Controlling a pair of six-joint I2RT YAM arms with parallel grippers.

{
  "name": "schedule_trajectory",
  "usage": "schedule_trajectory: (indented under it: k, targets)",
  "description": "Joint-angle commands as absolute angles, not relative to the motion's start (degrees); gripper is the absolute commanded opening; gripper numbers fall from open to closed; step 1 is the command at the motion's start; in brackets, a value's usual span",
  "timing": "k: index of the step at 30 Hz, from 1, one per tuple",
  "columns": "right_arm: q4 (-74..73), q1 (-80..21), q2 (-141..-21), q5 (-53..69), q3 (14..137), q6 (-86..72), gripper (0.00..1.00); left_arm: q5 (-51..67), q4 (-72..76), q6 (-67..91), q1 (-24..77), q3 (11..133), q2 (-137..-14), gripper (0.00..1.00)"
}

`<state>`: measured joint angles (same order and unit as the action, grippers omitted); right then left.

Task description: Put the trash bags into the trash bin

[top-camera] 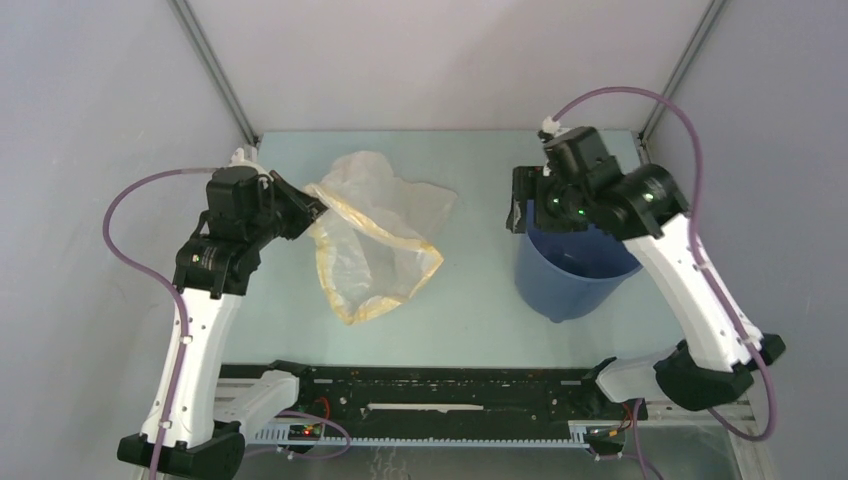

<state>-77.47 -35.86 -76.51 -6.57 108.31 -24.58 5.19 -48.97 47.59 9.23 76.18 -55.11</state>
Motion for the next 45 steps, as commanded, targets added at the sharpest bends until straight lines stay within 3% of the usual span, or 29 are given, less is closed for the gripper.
schedule_trajectory:
  k: [1,10,14,18,21,31,40,42,45]
  targets:
    - [-80.5,-37.3,-80.7,-15.6,105.4,-24.5,0.83,6.4,-47.5,47.6,8.9,77.0,-54.7,0.00]
    - [-75.7,-41.0,-86.9,-18.5,102.3,-21.1,0.62,4.7,-48.5,46.1,8.8,78.3,-53.4,0.00]
    - [-73.5,-43.7,-89.0,-20.0,102.2,-19.5,0.41,3.5,-49.4,45.4,8.6,79.5,-52.7,0.00]
    - [-70.8,-46.6,-90.5,-21.3,103.8,-16.5,0.11,0.9,-50.8,44.6,8.3,81.1,-51.2,0.00]
    - [-66.8,-48.5,-91.6,-19.9,105.0,-12.3,0.00,-2.1,-52.0,44.3,8.2,82.0,-49.8,0.00]
    - [-56.4,-49.7,-96.9,-8.9,109.8,-2.1,0.00,-8.0,-54.1,44.8,8.1,83.2,-44.2,0.00]
    - [-55.7,-49.6,-102.4,-4.1,115.6,-0.2,0.00,-9.0,-56.3,45.5,8.2,83.0,-41.9,0.00]
    - [-56.5,-49.7,-102.4,-4.0,116.3,-1.0,0.06,-8.6,-56.4,45.5,8.1,83.0,-41.9,0.00]
    - [-59.1,-50.0,-101.4,-4.3,118.1,-1.9,0.35,-7.7,-56.4,45.6,8.1,83.2,-42.1,0.00]
